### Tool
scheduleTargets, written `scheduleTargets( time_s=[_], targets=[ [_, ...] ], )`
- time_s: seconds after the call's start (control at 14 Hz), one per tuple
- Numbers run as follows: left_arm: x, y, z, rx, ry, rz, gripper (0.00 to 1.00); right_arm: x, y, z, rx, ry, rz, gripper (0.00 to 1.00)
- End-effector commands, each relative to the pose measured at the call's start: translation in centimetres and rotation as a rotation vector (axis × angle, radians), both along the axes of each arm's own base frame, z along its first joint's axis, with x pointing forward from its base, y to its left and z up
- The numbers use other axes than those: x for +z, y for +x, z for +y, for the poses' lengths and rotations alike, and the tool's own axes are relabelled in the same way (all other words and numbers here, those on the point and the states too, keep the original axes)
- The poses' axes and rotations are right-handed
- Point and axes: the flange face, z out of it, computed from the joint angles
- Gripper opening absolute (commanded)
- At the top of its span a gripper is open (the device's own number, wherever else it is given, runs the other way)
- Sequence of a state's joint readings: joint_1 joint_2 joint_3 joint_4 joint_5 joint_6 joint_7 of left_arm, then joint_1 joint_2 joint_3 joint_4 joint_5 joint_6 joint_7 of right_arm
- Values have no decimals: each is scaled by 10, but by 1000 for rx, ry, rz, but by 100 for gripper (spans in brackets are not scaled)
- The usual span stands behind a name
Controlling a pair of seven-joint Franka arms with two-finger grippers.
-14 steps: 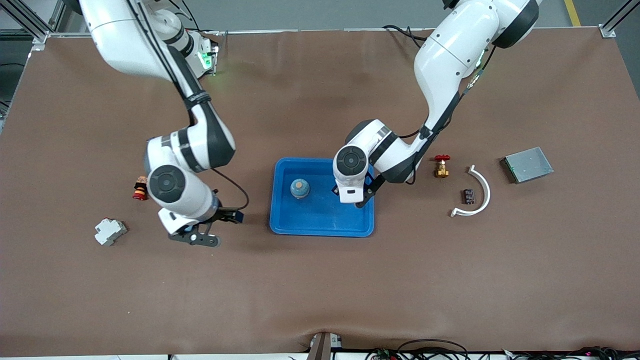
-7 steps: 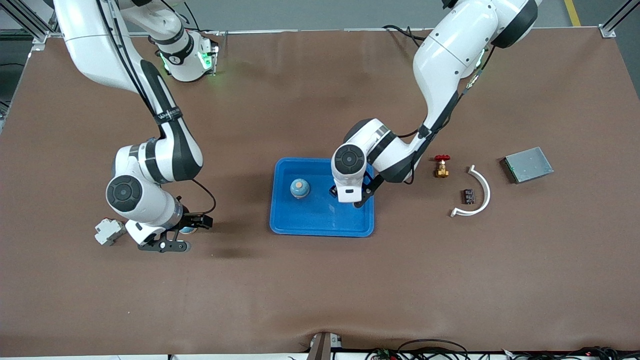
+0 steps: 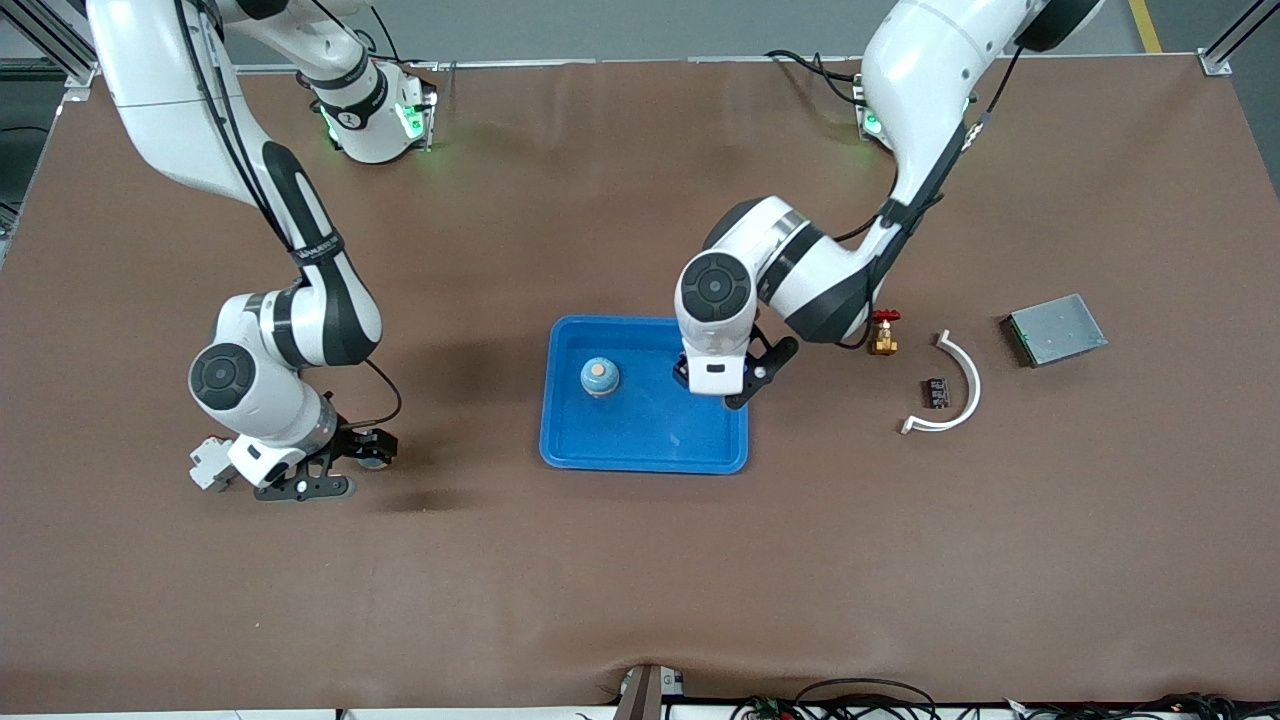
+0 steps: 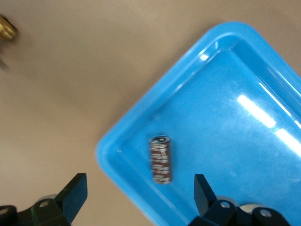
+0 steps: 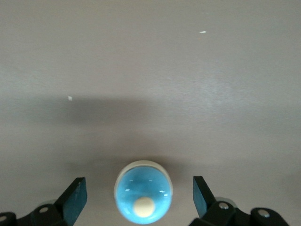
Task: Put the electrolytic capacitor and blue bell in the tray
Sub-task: 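Grasp the second bell with the right gripper while the left gripper reaches the capacitor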
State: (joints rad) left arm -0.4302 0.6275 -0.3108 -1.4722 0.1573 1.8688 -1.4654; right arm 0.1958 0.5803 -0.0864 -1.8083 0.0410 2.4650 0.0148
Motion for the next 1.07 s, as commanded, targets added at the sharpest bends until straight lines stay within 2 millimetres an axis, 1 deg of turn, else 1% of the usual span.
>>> scheduleTargets(
  time_s=[0.0,0.07,0.14,0.21,0.29,0.36,0.5,0.64,0.79,0.86,1.0],
  targets=[
    [32,2,30,-135,36,29,100,-9,-16,-4,16,9,-26,100],
    [46,1,42,-221,40,62,100,-14,-19,-5,16,9,-37,100],
    [57,7,58,-277,35,80,100,-17,-22,-6,16,9,-38,100],
    [74,12,73,-301,29,76,100,-20,-24,-5,17,10,-40,100],
    [84,16,85,-324,29,85,100,-24,-27,-6,15,9,-40,100],
    [97,21,102,-359,21,92,100,-26,-29,-6,15,9,-43,100],
    [113,33,141,-417,7,117,100,-29,-29,-6,14,10,-41,100],
    [120,46,181,-437,-9,124,100,-33,-30,-6,14,9,-37,100],
    [126,53,219,-481,-29,131,100,-34,-30,-6,12,9,-44,100],
    [128,55,233,-508,-38,133,100,-38,-32,-6,14,9,-43,100],
    [124,58,263,-541,-54,109,100,-41,-33,-6,14,8,-39,100]
  ],
)
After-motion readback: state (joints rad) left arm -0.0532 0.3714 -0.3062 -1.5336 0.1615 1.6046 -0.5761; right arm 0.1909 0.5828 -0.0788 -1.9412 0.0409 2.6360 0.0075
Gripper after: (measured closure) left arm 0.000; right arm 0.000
